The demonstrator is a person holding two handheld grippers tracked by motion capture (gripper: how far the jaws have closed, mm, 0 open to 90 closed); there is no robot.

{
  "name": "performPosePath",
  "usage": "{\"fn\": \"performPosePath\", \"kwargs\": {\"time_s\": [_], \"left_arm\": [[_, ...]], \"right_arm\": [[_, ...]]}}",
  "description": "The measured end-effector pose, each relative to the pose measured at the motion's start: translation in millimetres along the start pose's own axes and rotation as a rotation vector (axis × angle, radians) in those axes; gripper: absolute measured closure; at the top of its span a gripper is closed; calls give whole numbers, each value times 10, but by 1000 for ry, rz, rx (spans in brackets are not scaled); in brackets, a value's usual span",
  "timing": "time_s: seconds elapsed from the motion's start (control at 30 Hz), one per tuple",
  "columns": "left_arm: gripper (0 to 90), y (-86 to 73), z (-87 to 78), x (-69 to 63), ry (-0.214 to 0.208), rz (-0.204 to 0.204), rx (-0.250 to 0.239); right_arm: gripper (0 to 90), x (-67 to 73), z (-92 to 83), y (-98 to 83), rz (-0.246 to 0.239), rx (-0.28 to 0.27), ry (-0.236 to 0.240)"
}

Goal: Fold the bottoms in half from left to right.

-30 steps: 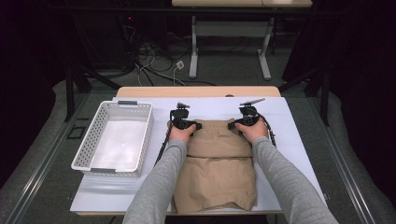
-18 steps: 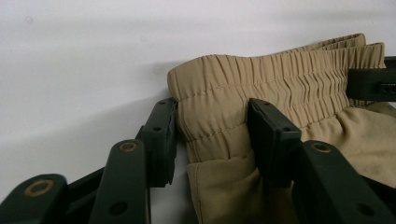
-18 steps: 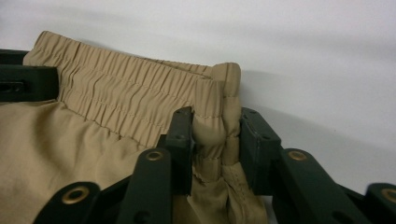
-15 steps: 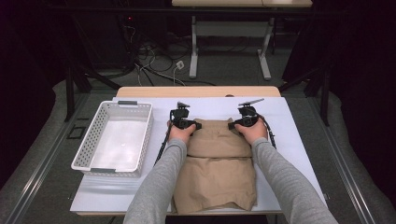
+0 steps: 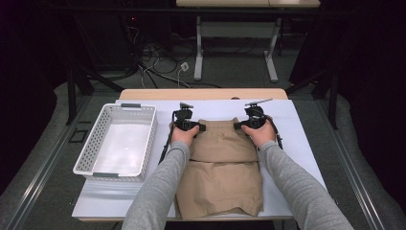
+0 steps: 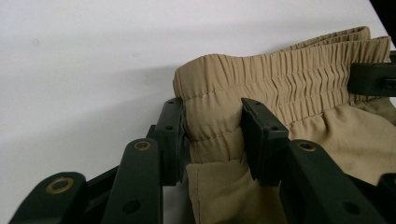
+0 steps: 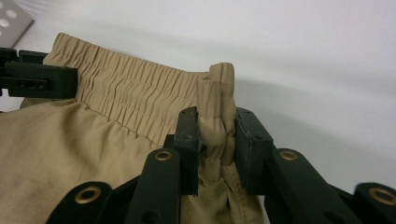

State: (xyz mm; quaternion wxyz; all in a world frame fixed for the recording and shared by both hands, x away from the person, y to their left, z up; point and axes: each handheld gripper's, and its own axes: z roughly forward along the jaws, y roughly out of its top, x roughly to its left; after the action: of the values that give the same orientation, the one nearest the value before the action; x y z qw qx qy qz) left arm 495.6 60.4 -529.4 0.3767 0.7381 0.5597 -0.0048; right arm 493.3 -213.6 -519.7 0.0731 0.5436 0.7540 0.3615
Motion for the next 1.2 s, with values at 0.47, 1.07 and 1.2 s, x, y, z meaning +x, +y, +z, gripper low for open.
{"fn": "performPosePath", "kwargs": {"time_s": [0.47,1.07,1.2], "left_arm": [[622,50,-330,-209,-19,46,-31],[635,-129,-775,-446,-74,132,-48],[638,-191,-851,-482,-88,135,-54]], "right_arm": [[722,87,-326,45,-26,-50,35],[721,257,-818,-72,-83,-98,118],[721,295,-902,-134,-94,-106,134]]}}
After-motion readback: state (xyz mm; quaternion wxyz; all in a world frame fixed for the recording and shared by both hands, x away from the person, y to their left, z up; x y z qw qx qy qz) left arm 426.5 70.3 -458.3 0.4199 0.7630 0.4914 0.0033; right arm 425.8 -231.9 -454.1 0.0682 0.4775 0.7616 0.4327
